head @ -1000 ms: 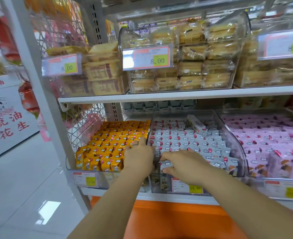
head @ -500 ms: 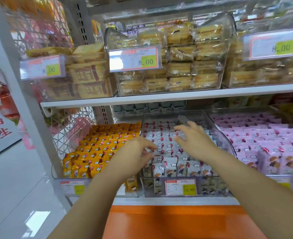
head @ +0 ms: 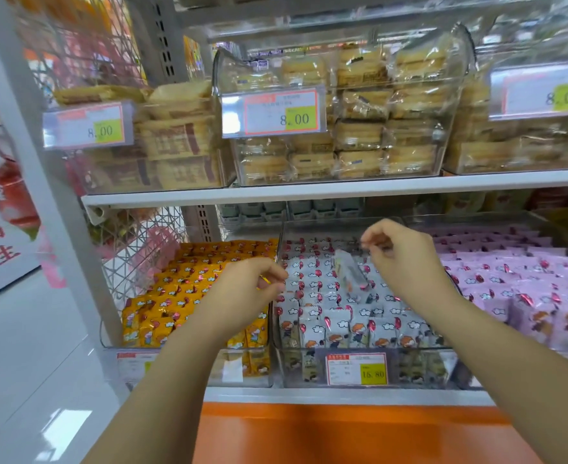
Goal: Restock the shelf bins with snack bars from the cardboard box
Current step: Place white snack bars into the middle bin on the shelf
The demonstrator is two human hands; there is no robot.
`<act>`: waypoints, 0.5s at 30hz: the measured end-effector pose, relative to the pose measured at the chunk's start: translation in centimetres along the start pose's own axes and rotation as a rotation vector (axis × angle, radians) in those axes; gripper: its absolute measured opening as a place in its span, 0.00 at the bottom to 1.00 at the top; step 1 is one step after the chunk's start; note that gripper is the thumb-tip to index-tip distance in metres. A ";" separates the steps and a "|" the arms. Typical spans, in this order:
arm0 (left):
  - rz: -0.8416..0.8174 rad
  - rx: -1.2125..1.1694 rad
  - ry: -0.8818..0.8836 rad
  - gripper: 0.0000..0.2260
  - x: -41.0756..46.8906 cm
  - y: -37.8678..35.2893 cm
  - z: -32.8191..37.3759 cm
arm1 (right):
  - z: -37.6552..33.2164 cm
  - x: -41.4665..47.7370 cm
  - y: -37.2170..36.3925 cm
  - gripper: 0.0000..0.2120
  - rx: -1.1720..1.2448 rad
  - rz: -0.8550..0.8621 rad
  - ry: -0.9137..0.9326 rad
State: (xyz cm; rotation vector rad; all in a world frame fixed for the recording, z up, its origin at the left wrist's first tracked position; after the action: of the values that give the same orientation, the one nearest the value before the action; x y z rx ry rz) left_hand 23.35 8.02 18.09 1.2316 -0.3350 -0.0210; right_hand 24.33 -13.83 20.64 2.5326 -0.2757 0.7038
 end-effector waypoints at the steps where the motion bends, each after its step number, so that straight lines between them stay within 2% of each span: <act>1: -0.004 0.011 0.004 0.04 -0.3 0.0 -0.2 | -0.1 -0.3 -0.8 0.11 -0.044 -0.065 -0.004; 4: -0.019 0.101 -0.006 0.07 -1.1 -0.3 -0.1 | 0.9 -1.6 -4.0 0.11 -0.229 -0.327 -0.035; 6: -0.023 0.149 -0.024 0.08 -1.4 -0.5 0.0 | 1.9 -2.0 -5.1 0.14 -0.278 -0.417 -0.100; 9: -0.021 0.156 -0.032 0.09 -1.4 -0.7 -0.3 | 3.0 -1.8 -5.2 0.17 -0.309 -0.408 -0.175; 11: -0.021 0.120 -0.034 0.08 -1.2 -0.9 -0.6 | 3.0 -1.1 -4.8 0.15 -0.253 -0.334 -0.183; 13: -0.032 0.080 -0.027 0.07 -1.0 -1.1 -0.7 | 1.8 -0.6 -3.6 0.14 -0.145 -0.219 -0.142; 15: -0.030 0.027 -0.012 0.05 -0.7 -0.9 -1.0 | -0.8 -0.6 -3.7 0.14 -0.028 -0.221 -0.076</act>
State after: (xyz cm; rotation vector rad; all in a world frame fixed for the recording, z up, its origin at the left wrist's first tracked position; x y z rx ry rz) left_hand 23.14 8.73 16.78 1.2638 -0.3287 -0.0498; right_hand 24.66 -10.22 19.42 2.5167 -0.0297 0.5156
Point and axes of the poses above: each hand's wrist, its own x-axis towards the middle knuckle, its own y-axis out of the back of the hand, z = x × y, the point moved 10 cm from there along x, towards the middle knuckle, and after that the axes turned 15 degrees about x, right-handed, at the moved point
